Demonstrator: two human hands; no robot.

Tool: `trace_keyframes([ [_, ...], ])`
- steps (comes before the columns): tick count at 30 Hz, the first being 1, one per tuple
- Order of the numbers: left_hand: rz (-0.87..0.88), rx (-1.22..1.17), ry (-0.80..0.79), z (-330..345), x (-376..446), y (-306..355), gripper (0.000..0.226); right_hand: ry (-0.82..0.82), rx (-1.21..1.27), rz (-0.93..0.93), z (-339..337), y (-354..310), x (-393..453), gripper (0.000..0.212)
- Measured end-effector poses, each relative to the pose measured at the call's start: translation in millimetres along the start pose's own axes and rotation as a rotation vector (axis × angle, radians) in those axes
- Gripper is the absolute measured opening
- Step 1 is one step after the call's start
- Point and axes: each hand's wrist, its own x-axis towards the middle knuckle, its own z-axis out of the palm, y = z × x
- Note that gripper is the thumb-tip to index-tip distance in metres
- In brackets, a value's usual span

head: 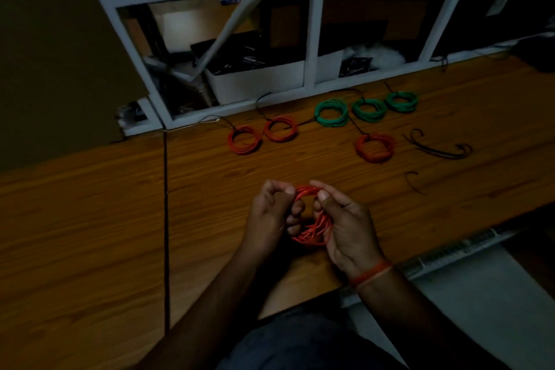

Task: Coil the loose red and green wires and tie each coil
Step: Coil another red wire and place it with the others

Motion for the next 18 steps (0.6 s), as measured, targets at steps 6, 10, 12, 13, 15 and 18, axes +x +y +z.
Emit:
trace_keyframes([
  [6, 0.034, 0.220, 0.025, 63, 51, -54, 0.017, 0.086, 0.022, 0.089, -71, -27, 54, 0.021],
  [10, 0.035, 0.295, 0.068, 93, 80, -87, 0.013, 0.108, -0.032, 0.112, -112, -37, 84, 0.021],
  [12, 0.036, 0.281, 0.097, 104, 91, -104, 0.016, 0.106, -0.203, 0.074, -132, -39, 94, 0.021],
  [13, 0.035, 0.275, 0.116, 110, 95, -111, 0.016, 0.096, -0.345, 0.039, -143, -40, 98, 0.021],
  [15, 0.031, 0.270, 0.157, 116, 100, -118, 0.017, 0.017, -0.636, -0.069, -159, -44, 103, 0.025],
  [18, 0.044, 0.292, 0.162, 125, 110, -121, 0.019, -0.130, -0.955, -0.282, -177, -63, 110, 0.025],
])
